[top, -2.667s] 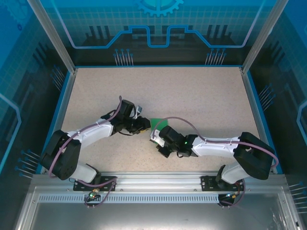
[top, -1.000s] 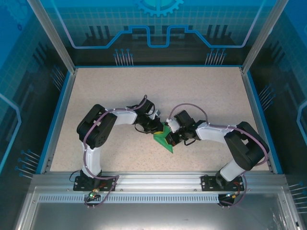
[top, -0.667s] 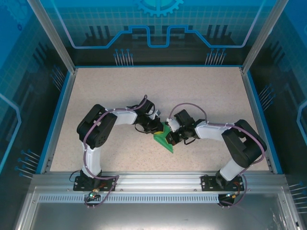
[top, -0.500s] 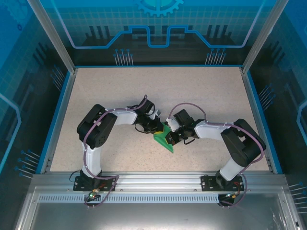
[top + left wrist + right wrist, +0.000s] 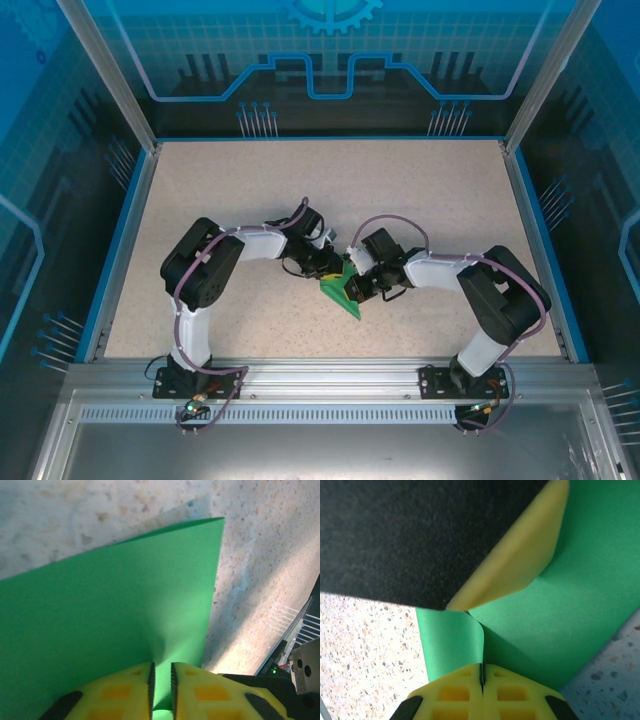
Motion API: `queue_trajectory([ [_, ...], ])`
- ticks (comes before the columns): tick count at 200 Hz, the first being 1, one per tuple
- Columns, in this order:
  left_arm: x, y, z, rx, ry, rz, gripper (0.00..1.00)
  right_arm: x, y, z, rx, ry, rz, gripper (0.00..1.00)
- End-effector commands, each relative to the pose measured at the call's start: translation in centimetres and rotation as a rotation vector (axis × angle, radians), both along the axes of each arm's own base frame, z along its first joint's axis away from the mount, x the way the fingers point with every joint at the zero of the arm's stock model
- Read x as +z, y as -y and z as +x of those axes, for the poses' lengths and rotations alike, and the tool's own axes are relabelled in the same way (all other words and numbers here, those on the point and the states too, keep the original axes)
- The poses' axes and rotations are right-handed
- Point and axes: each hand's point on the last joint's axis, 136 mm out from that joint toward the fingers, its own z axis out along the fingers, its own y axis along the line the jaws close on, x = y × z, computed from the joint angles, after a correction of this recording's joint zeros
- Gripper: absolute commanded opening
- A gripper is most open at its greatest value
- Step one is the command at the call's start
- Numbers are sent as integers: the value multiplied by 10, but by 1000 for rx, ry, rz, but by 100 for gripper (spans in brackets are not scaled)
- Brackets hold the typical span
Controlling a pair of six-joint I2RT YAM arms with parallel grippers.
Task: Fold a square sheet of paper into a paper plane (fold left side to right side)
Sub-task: Third fold the triangle at the center of the table.
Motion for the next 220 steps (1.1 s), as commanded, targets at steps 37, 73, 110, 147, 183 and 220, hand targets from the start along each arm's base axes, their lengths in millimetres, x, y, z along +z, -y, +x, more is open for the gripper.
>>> queue_trajectory([
  [37, 36, -20, 19, 9, 82, 82, 31, -29, 27, -25, -56, -142, -118, 0],
  [73, 66, -41, 22, 63, 177, 110, 24, -27, 27, -23, -53, -135, -127, 0],
  [110, 68, -32, -16, 36, 147, 38, 17, -26, 26, -23, -47, -134, -125, 0],
  [147, 43, -11, -41, 14, 59, -5, 13, -26, 26, -22, -46, -135, -127, 0],
  [183, 26, -2, -47, 9, 27, -6, 12, -28, 27, -24, -44, -138, -143, 0],
  [220, 6, -4, -51, 10, 0, 35, 12, -28, 26, -24, -39, -137, -146, 0],
])
